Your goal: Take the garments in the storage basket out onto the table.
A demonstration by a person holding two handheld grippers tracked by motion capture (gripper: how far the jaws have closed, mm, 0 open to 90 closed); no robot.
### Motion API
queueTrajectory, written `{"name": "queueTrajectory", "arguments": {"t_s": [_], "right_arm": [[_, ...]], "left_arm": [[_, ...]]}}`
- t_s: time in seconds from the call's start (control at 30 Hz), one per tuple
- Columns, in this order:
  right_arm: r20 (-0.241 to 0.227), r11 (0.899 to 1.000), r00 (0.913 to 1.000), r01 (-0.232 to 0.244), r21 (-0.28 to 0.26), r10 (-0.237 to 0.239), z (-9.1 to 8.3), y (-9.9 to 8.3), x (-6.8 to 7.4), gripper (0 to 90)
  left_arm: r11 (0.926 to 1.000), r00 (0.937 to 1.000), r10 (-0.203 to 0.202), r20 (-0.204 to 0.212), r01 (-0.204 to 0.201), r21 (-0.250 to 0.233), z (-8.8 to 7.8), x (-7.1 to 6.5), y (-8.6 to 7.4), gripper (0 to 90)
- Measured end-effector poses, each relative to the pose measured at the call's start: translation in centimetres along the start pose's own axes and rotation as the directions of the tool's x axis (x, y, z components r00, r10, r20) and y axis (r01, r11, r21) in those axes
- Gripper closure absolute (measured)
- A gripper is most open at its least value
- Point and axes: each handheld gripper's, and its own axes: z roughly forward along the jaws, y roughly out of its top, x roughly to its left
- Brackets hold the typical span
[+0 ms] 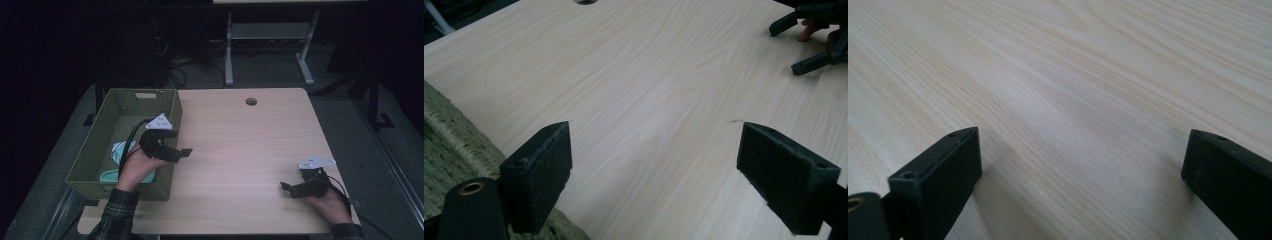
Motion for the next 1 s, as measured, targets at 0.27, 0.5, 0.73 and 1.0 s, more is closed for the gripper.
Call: {"name": "queueTrajectory", "arguments": {"t_s": [0.27, 0.5, 0.73, 1.0], "right_arm": [[0.0, 1.0, 1.0, 0.0, 0.0, 0.0, 0.0, 0.0, 0.0, 2.4], [0.0, 1.0, 1.0, 0.0, 0.0, 0.0, 0.0, 0.0, 0.0, 2.4], [0.0, 1.0, 1.0, 0.0, 0.001, 0.0, 0.0, 0.0, 0.0, 2.4], [0.0, 1.0, 1.0, -0.001, 0.0, 0.001, 0.0, 0.0, 0.0, 2.4]], "left_arm": [[0.9999, 0.9999, -0.012, -0.01, 0.012, 0.002, -0.5, 0.6, -0.4, 14.0], [0.9997, 0.9996, -0.024, -0.018, 0.024, 0.007, -0.8, 1.1, -0.8, 14.0], [0.9994, 0.9987, -0.035, -0.036, 0.035, 0.005, -1.5, 1.7, -1.1, 14.1], [0.9982, 0.9962, -0.059, -0.064, 0.059, 0.002, -2.2, 2.6, -1.7, 14.2]]}}
